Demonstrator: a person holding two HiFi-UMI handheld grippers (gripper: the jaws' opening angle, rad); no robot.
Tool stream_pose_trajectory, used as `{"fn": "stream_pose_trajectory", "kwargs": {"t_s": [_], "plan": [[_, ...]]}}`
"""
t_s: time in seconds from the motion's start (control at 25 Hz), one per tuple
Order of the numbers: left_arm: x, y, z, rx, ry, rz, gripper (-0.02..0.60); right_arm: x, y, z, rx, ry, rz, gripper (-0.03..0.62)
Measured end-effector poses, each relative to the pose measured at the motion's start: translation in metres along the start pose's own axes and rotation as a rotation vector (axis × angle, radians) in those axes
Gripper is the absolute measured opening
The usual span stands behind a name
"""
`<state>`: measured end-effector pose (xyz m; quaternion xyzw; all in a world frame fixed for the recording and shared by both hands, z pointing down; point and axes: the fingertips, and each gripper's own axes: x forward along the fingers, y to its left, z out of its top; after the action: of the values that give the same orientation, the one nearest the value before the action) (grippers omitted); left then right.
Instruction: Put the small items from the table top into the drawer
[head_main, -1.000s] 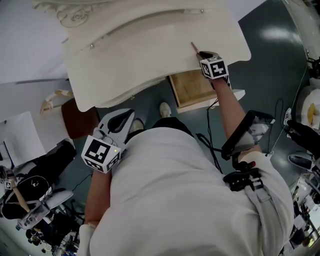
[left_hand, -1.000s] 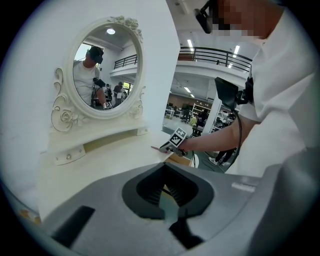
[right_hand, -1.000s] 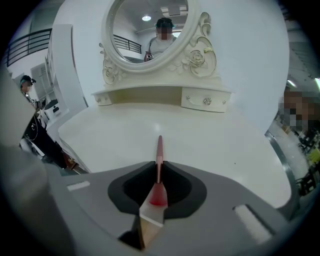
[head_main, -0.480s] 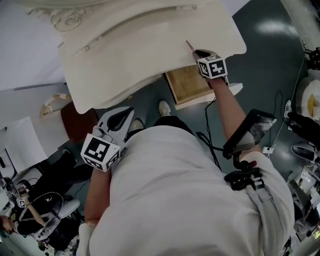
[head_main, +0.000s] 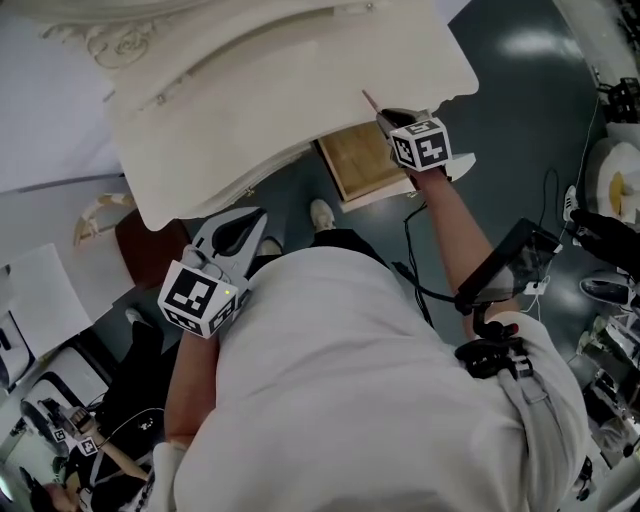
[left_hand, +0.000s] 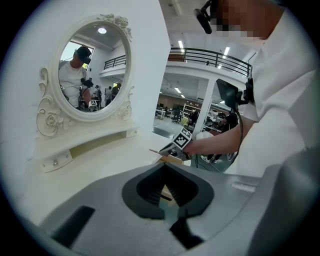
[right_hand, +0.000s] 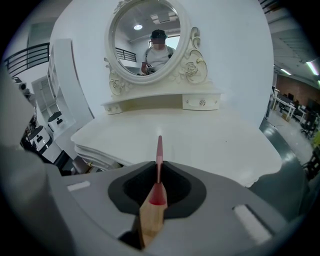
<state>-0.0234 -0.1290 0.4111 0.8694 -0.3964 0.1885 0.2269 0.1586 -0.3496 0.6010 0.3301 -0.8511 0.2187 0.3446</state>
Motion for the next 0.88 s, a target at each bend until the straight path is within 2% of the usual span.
{"fn": "stream_pose_trajectory", "kwargs": {"t_s": [0.44,0.88], "plan": [[0.014,0.005,0.001,0.017,-0.002,-0.045,0.000,-0.008,0.029,-0.049,0.019,0.075,0.050,0.046],[0.013,0.002,0.004,0.026,-0.001,-0.044,0.000,0.004,0.031,-0.092,-0.060,0.225,0.047,0.046]]}}
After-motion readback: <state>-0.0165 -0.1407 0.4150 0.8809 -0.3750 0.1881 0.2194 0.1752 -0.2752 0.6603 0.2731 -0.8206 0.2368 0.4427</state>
